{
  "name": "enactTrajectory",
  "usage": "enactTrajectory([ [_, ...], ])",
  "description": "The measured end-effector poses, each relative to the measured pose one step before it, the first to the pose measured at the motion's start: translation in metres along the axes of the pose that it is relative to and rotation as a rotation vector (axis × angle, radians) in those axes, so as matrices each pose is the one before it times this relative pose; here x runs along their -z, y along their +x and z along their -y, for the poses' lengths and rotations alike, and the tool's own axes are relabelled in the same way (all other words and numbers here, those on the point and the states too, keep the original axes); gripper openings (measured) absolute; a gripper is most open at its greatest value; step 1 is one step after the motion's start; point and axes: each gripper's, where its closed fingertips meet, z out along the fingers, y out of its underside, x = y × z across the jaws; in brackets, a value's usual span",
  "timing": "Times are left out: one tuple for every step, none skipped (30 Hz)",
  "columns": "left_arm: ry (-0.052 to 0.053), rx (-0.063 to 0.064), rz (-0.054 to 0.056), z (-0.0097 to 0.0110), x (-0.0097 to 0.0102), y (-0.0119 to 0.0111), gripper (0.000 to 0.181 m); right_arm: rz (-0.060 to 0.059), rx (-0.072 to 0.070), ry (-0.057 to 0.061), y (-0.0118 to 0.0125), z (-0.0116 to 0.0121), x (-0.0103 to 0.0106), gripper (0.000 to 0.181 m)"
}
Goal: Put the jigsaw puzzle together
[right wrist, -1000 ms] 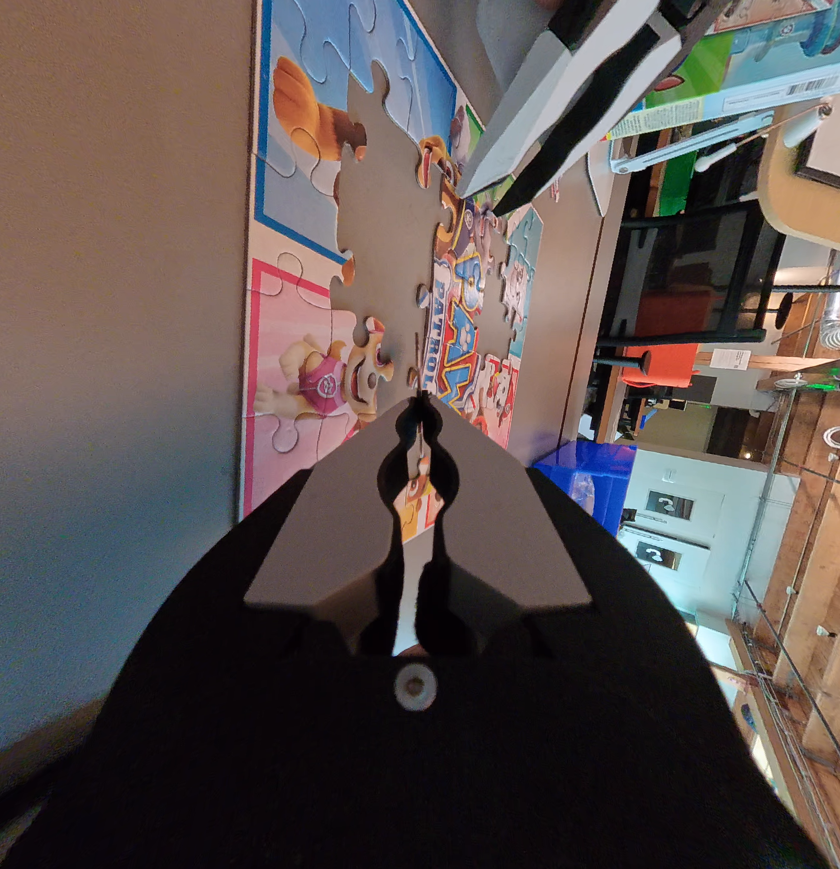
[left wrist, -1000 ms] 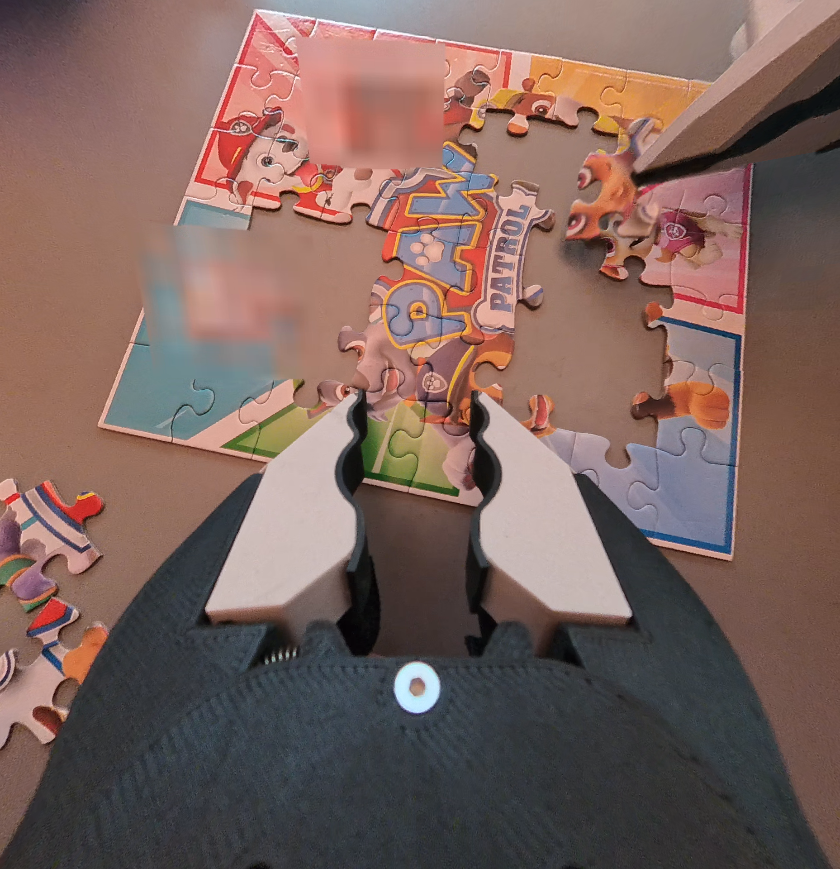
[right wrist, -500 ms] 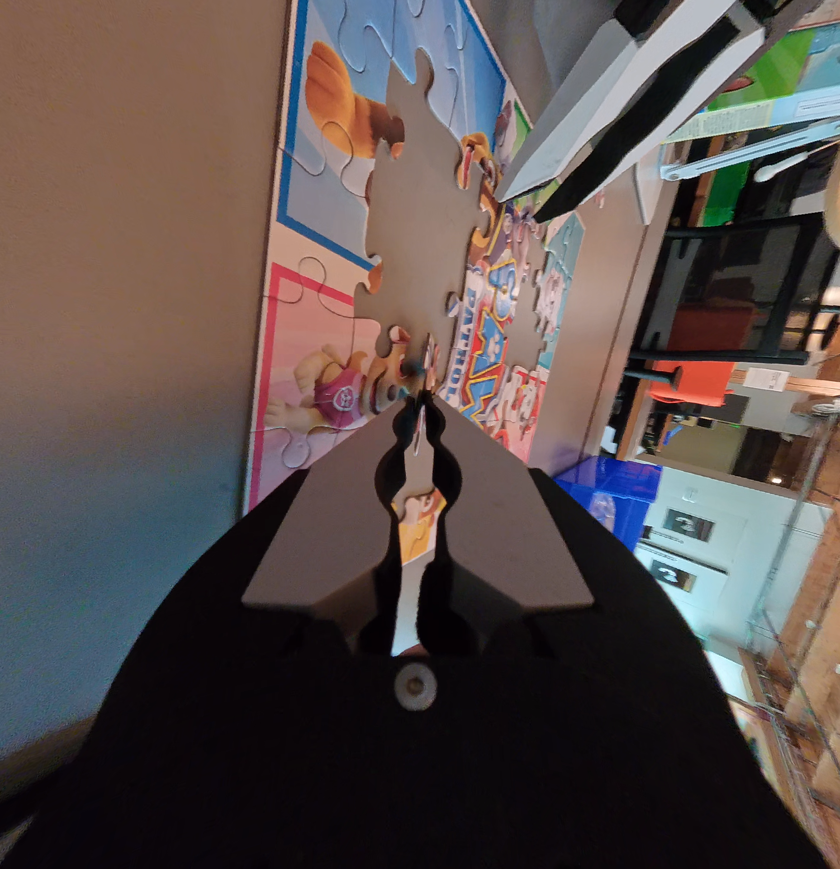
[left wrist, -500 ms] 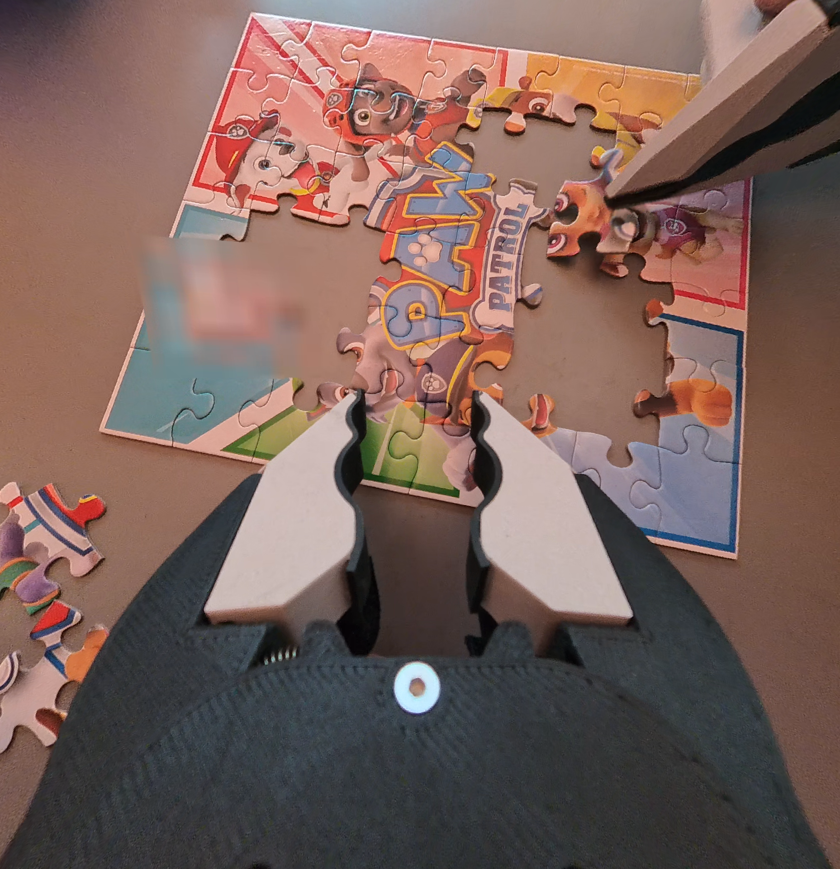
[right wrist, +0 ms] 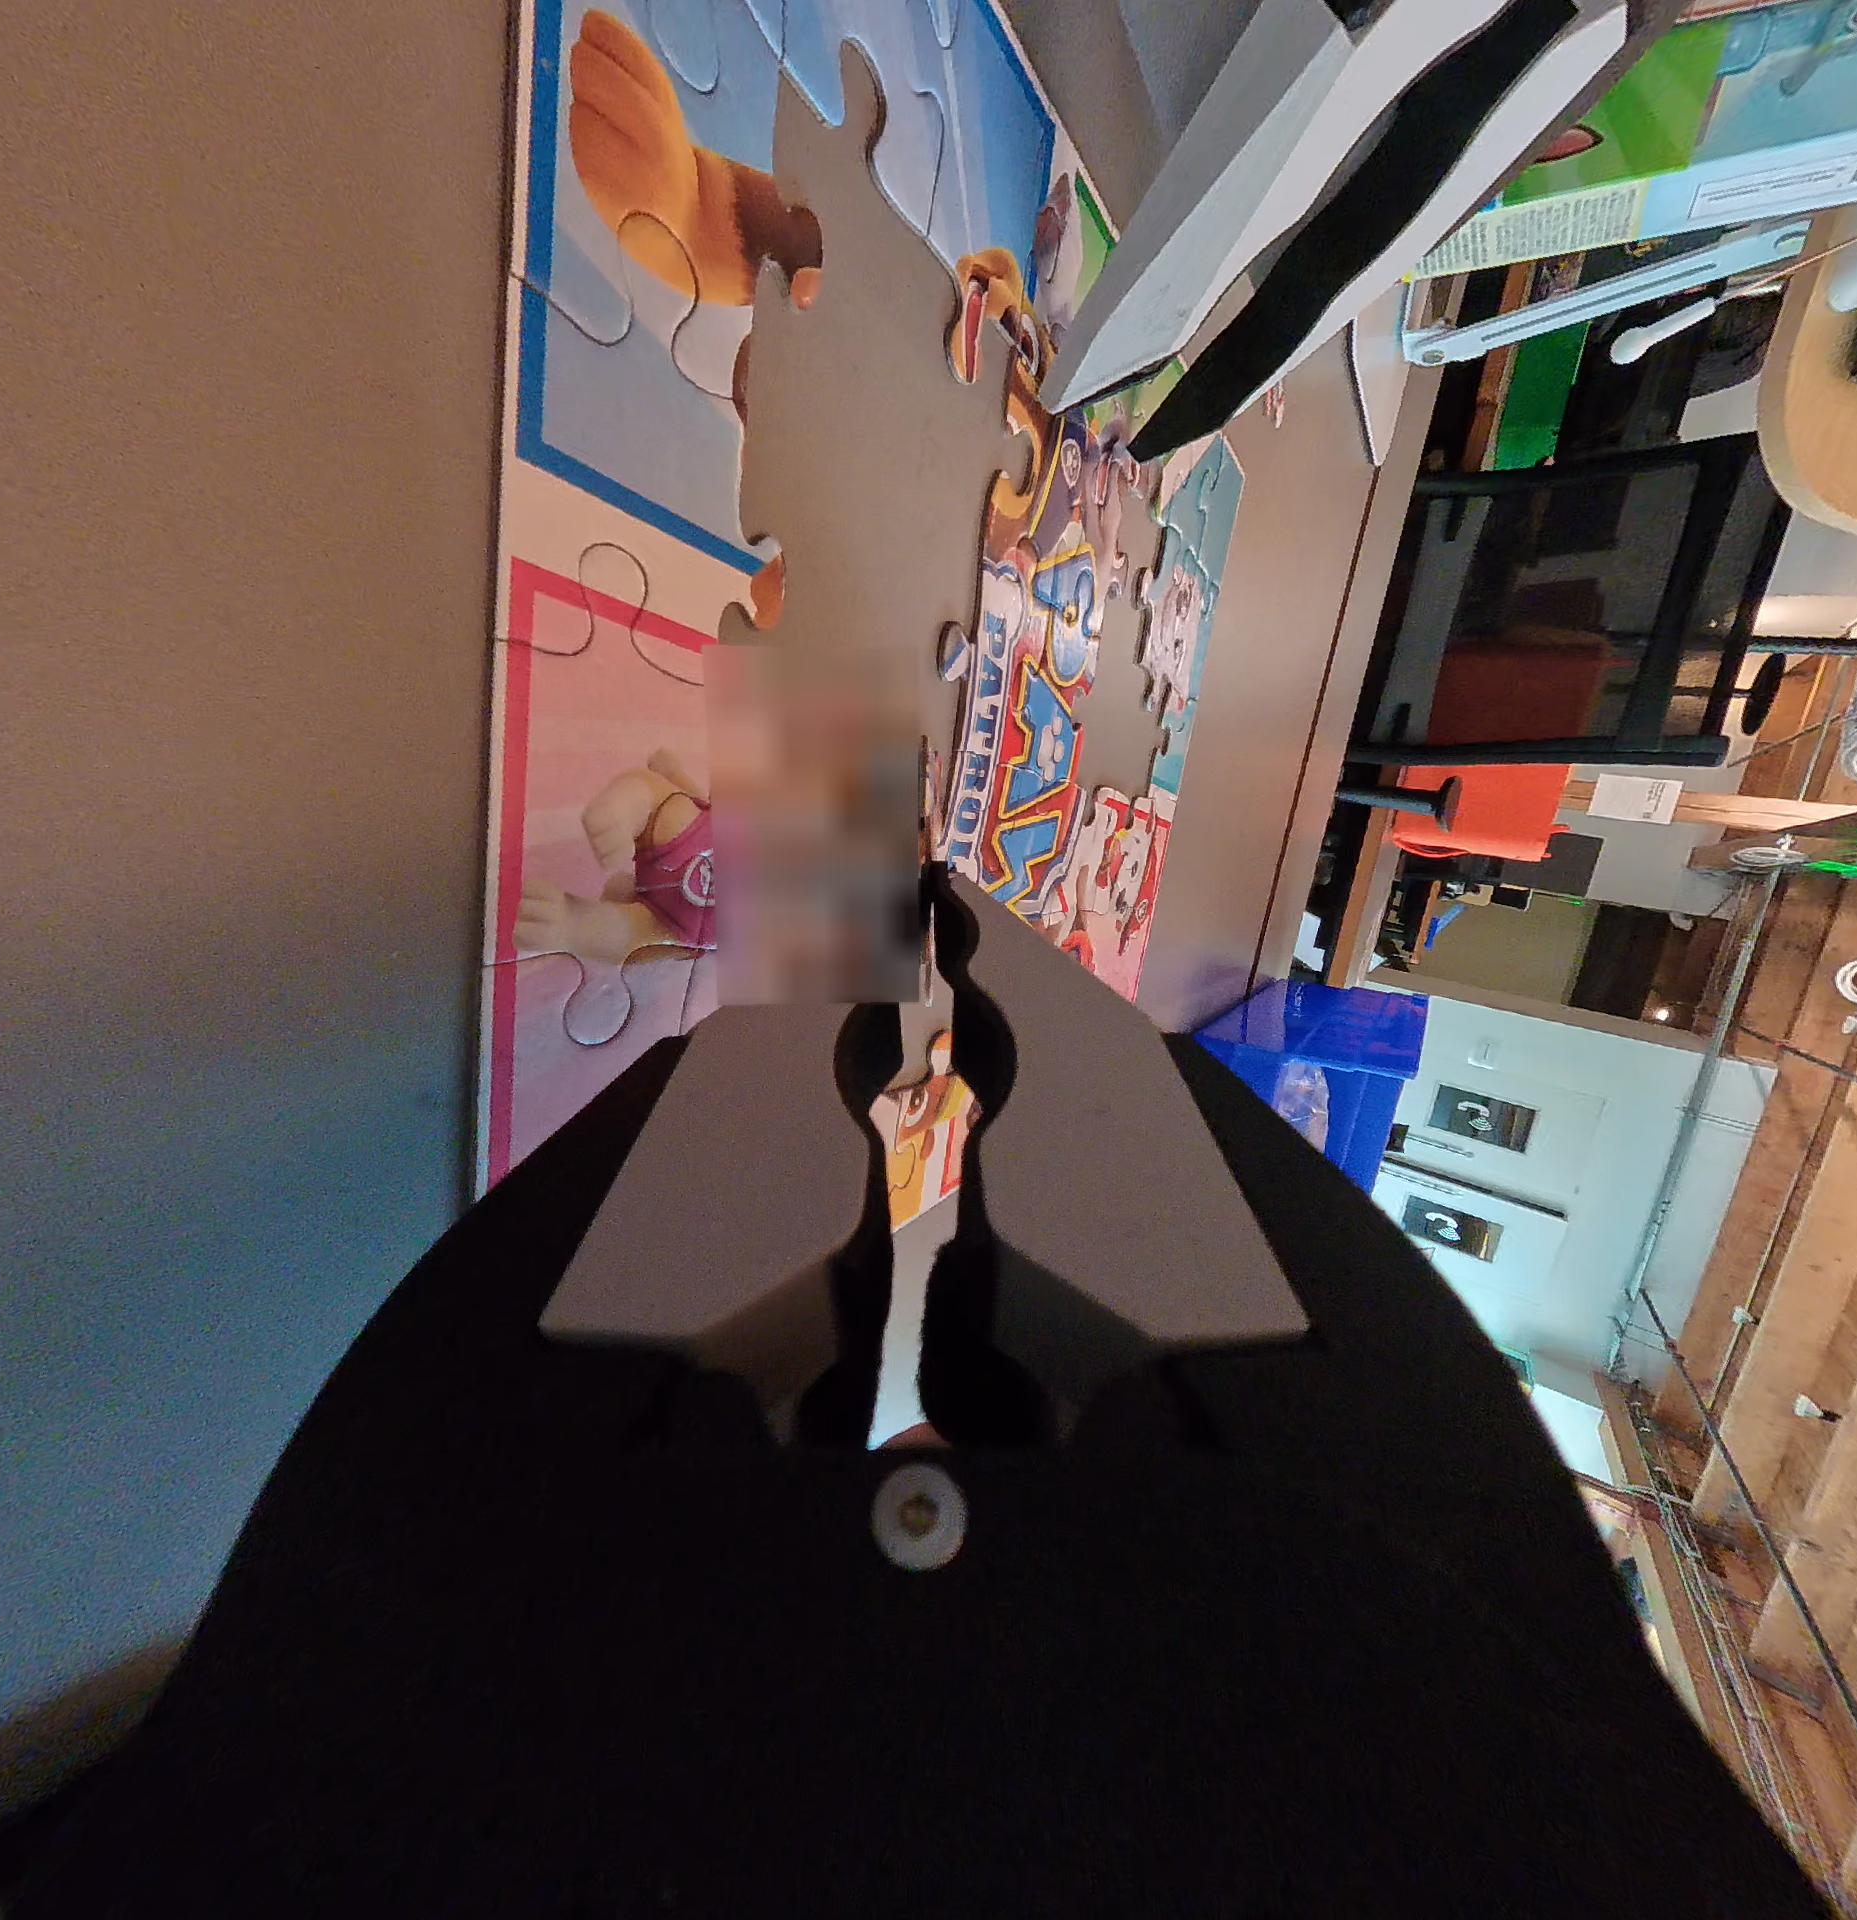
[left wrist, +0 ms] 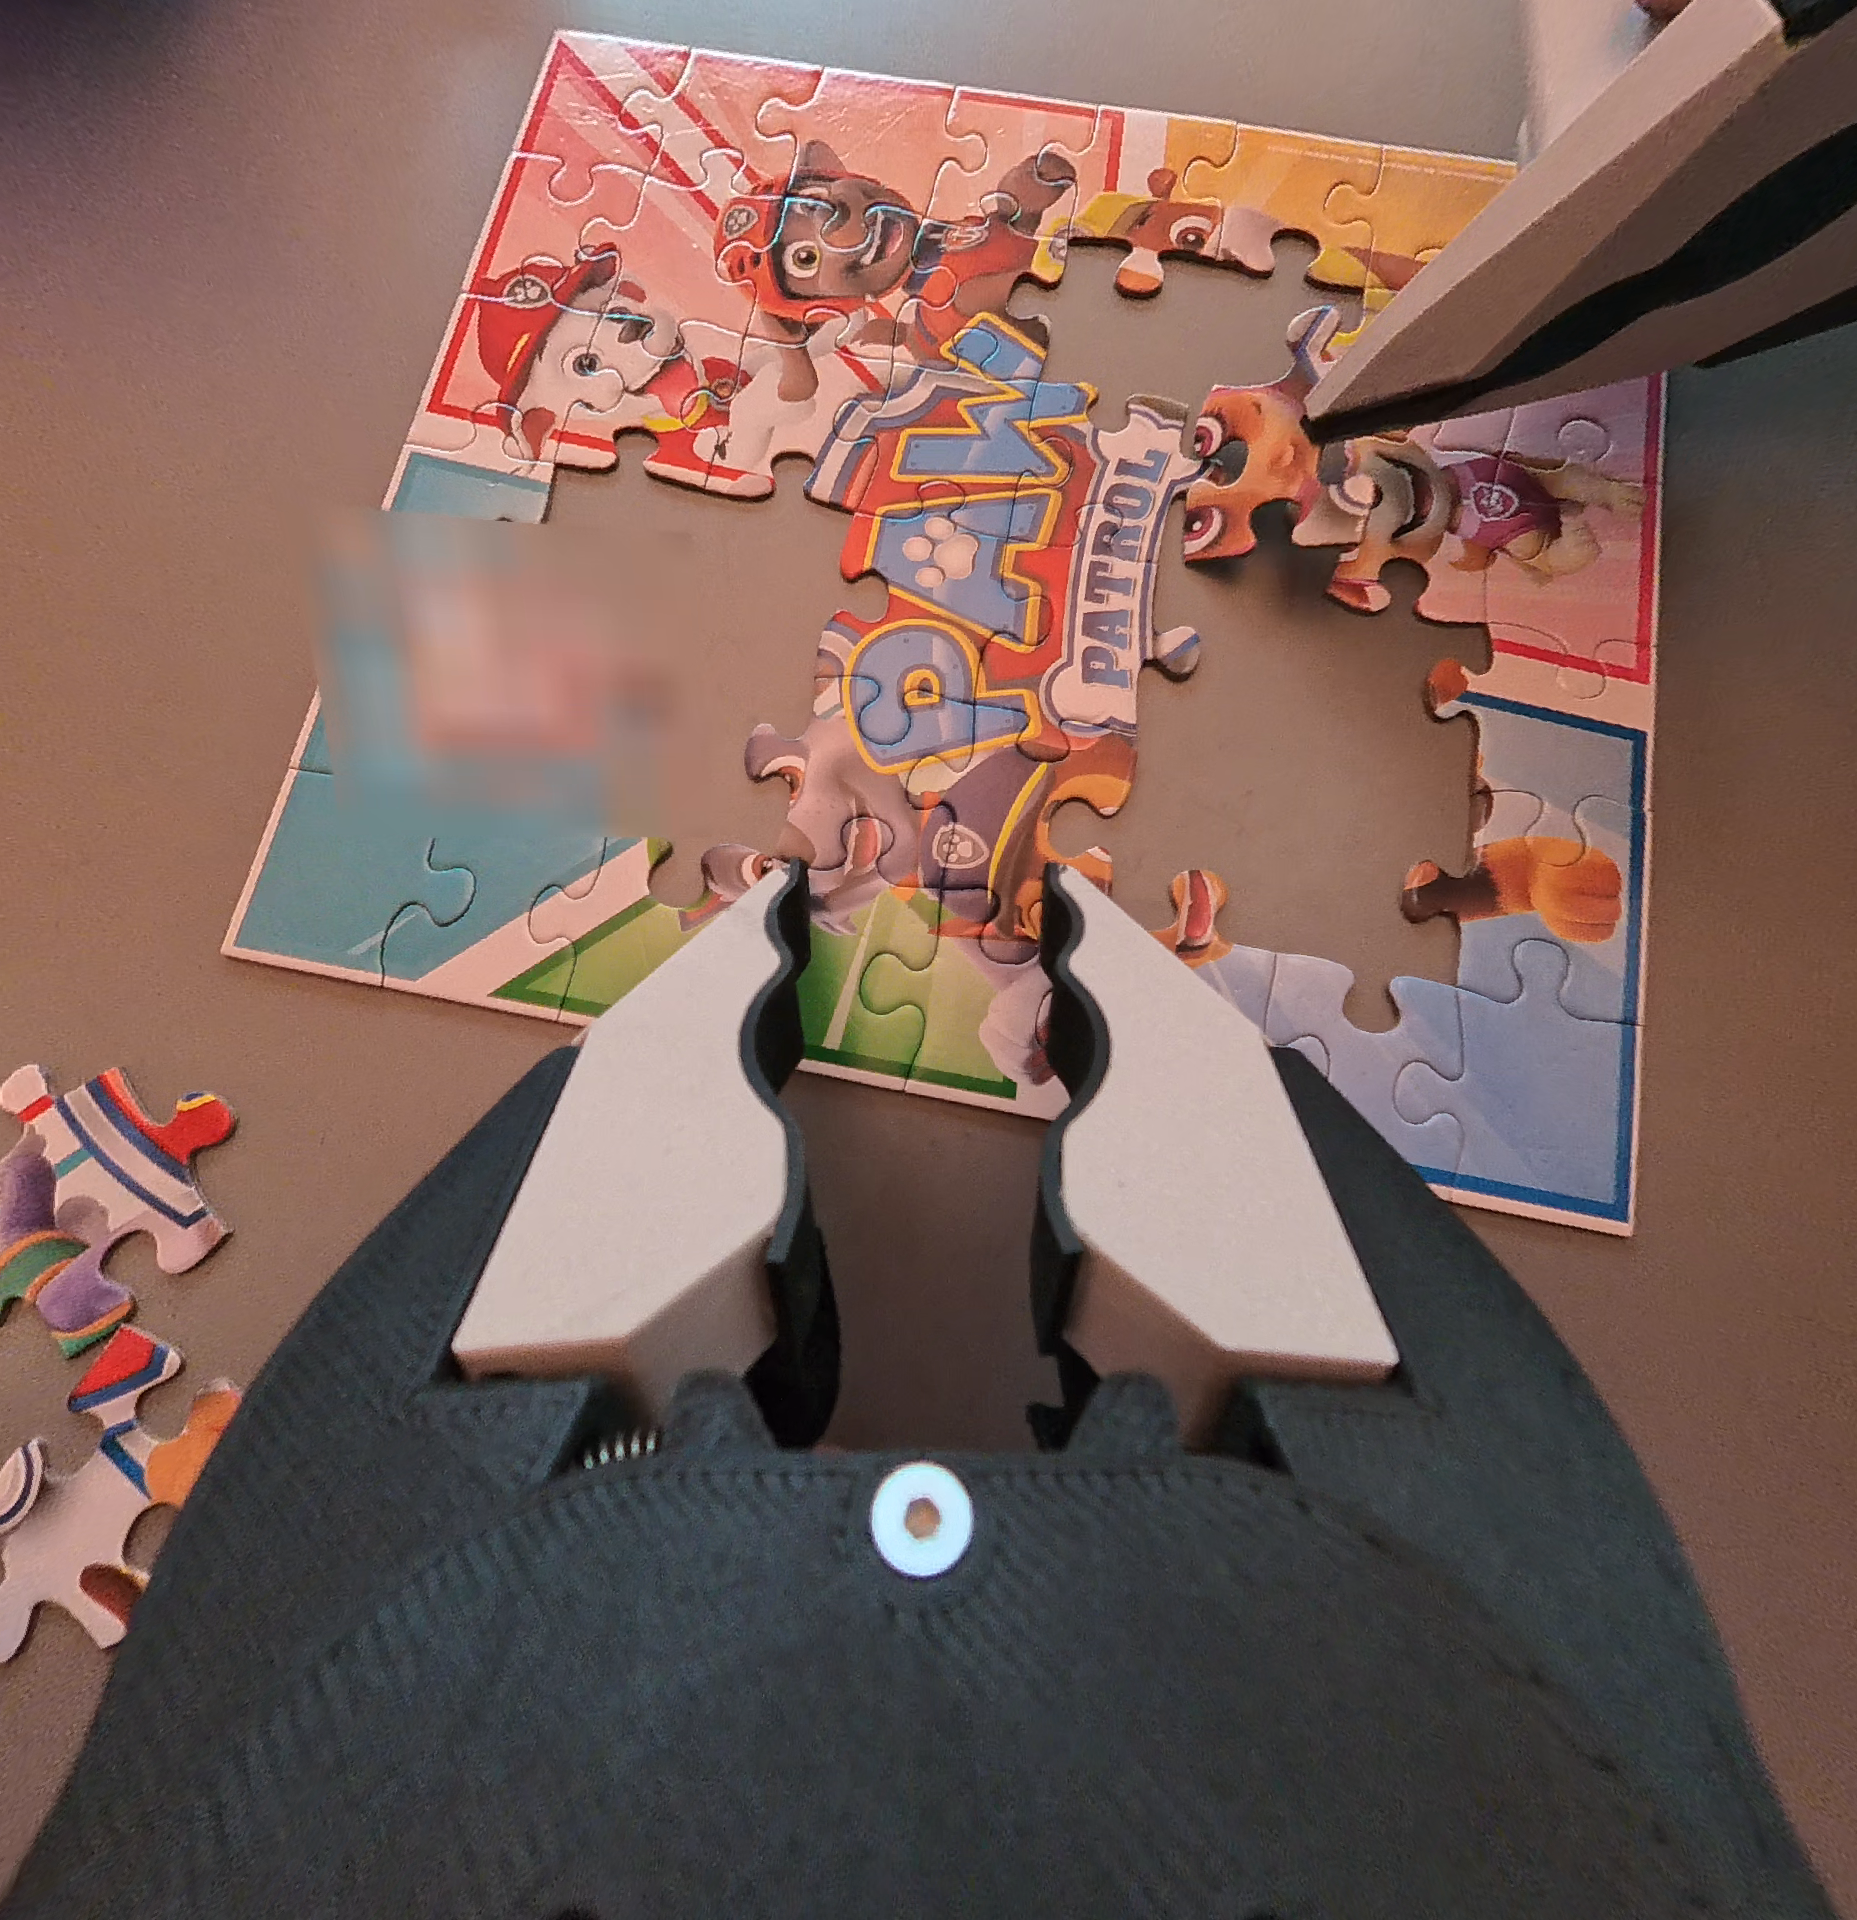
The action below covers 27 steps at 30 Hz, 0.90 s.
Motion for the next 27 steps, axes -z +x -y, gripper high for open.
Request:
enactTrajectory([
  [-0.0002,-0.0001,0.0003,0.00014,-0.00001,-0.00003,0.043,0.0045,-0.0005,-0.0024,-0.00068,0.00006,-0.00040,0.000],
  [-0.0001,-0.0002,0.0002,-0.00001,0.00001,-0.00005,0.043,0.0057,0.0014,-0.0033,-0.00093,-0.00012,-0.00038,0.000],
  [0.0002,0.0003,0.0001,-0.00010,-0.00003,0.00006,0.043,0.0057,0.0011,-0.0038,-0.00092,-0.00012,-0.00055,0.001],
  [0.0003,0.0003,0.0001,-0.00001,0.00002,-0.00008,0.043,0.0033,-0.0024,-0.0029,-0.00051,-0.00024,-0.00053,0.001],
  [0.0001,0.0001,0.0001,0.00005,-0.00004,0.00007,0.043,0.0054,-0.0058,-0.0035,-0.00052,-0.00025,-0.00052,0.001],
  [-0.0002,0.0000,0.0001,-0.00003,0.00002,-0.00002,0.043,0.0087,-0.0073,-0.0037,-0.00088,-0.00020,-0.00046,0.002],
  [-0.0002,-0.0002,0.0001,-0.00002,0.00001,-0.00002,0.043,0.0096,-0.0093,-0.0059,-0.00076,-0.00007,-0.00019,0.002],
  [0.0001,0.0003,0.0000,0.00002,-0.00001,0.00002,0.043,0.0091,-0.0055,-0.0051,-0.00081,0.00008,-0.00007,0.003],
  [0.0000,-0.0001,0.0000,0.00000,0.00000,0.00000,0.043,0.0020,0.0017,-0.0048,-0.00013,0.00012,0.00001,0.003],
  [0.0000,-0.0001,-0.0001,0.00004,-0.00004,0.00009,0.043,-0.0052,0.0024,-0.0034,0.00092,0.00007,0.00030,0.003],
  [0.0003,0.0003,-0.0001,-0.00001,0.00002,-0.00004,0.043,-0.0144,-0.0039,-0.0019,0.00294,0.00021,0.00099,0.001],
  [0.0003,0.0005,-0.0002,-0.00006,0.00007,0.00004,0.043,-0.0141,-0.0060,-0.0004,0.00362,0.00014,0.00194,0.000],
  [0.0003,0.0002,0.0002,0.00004,-0.00002,-0.00001,0.043,-0.0038,-0.0040,-0.0009,0.00238,-0.00067,0.00218,0.000],
  [0.0002,0.0004,0.0001,-0.00010,-0.00003,0.00008,0.043,-0.0135,-0.0029,-0.0040,0.00360,-0.00200,0.00251,0.000],
  [-0.0002,0.0005,-0.0005,0.00003,-0.00004,0.00005,0.044,-0.0139,-0.0075,-0.0036,0.00381,-0.00282,0.00247,0.000],
  [-0.0008,-0.0008,0.0005,0.00004,0.00005,0.00004,0.044,-0.0091,-0.0139,-0.0039,0.00300,-0.00356,0.00163,0.000],
  [-0.0013,-0.0012,0.0009,0.00004,-0.00012,0.00006,0.044,-0.0070,-0.0111,-0.0077,0.00243,-0.00444,0.00055,0.000],
  [-0.0009,-0.0009,0.0009,0.00007,0.00002,0.00005,0.044,-0.0092,0.0007,-0.0106,0.00187,-0.00472,-0.00034,0.000],
  [-0.0002,0.0002,0.0004,-0.00004,0.00003,0.00010,0.044,-0.0076,0.0065,-0.0111,0.00108,-0.00437,-0.00114,0.000],
  [0.0000,0.0003,0.0001,0.00001,0.00000,0.00001,0.044,-0.0113,0.0044,-0.0097,0.00160,-0.00355,-0.00168,0.000],
  [-0.0001,0.0001,0.0000,-0.00002,0.00001,0.00000,0.044,-0.0149,0.0042,-0.0033,0.00207,-0.00218,-0.00184,0.000],
  [-0.0002,0.0003,0.0000,-0.00002,0.00001,0.00002,0.044,-0.0046,0.0040,0.0000,0.00055,-0.00162,-0.00206,0.000],
  [-0.0001,-0.0002,-0.0001,-0.00001,0.00000,0.00000,0.044,0.0049,0.0024,-0.0032,-0.00075,-0.00205,-0.00251,0.000],
  [0.0002,0.0006,-0.0008,-0.00008,0.00008,0.00013,0.044,0.0010,0.0032,-0.0045,0.00000,-0.00221,-0.00208,0.000],
  [0.0003,0.0012,-0.0010,-0.00008,0.00009,-0.00002,0.044,-0.0011,0.0004,0.0006,0.00066,-0.00101,-0.00130,0.000],
  [0.0002,0.0018,-0.0025,-0.00008,0.00022,0.00015,0.044,-0.0014,-0.0055,0.0063,0.00125,0.00074,-0.00029,0.000],
  [-0.0001,0.0020,-0.0030,-0.00010,0.00022,0.00010,0.044,-0.0022,-0.0071,0.0076,0.00196,0.00217,0.00002,0.000],
])
